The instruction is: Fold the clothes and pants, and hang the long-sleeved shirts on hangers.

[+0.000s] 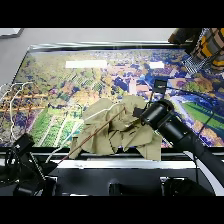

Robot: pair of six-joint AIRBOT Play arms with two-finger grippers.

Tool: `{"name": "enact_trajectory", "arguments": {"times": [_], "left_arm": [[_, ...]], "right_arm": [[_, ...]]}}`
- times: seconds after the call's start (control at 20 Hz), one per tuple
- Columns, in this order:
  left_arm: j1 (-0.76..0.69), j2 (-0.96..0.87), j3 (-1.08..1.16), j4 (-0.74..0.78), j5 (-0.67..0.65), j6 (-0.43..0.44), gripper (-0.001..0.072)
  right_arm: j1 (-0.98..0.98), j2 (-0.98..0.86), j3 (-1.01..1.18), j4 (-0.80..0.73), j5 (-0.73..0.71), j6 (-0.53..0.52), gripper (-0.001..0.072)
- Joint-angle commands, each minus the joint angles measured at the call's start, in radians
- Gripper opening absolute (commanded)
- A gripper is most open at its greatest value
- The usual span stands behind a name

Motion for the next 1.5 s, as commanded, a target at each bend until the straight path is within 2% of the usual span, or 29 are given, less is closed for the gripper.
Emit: {"name": "enact_trajectory", "arguments": {"times": [0.0, 0.25, 0.6, 0.8, 0.9, 1.15, 1.25, 1.45], "left_arm": [[0.000, 0.004, -0.013, -0.040, -0.018, 0.000, 0.0021], [-0.072, -0.002, -0.021, -0.069, -0.014, -0.001, 0.0020], [-0.142, -0.002, -0.071, -0.061, 0.046, -0.018, 0.0021], [-0.143, -0.026, -0.090, -0.060, 0.100, -0.013, 0.0020], [-0.143, -0.070, -0.096, -0.085, 0.108, 0.021, 0.0020], [-0.148, -0.183, -0.095, -0.117, 0.225, 0.092, 0.0020], [-0.175, -0.228, -0.095, -0.154, 0.272, 0.146, 0.0020], [-0.293, -0.309, -0.095, -0.155, 0.337, 0.181, 0.0020]], "right_arm": [[0.001, -0.046, 0.000, -0.031, -0.009, 0.044, 0.0040], [0.000, -0.055, 0.001, -0.063, -0.093, 0.159, 0.0040], [0.000, -0.055, 0.001, -0.037, -0.069, 0.162, 0.0040], [0.000, -0.030, 0.005, 0.025, -0.074, 0.130, 0.0040], [0.000, -0.004, 0.011, 0.039, -0.089, 0.116, 0.0040], [0.000, 0.062, 0.011, 0.095, -0.086, 0.057, 0.0040], [0.000, 0.073, 0.011, 0.106, -0.073, 0.024, 0.0040], [0.000, 0.080, 0.081, 0.109, -0.019, -0.074, 0.0040]]}}
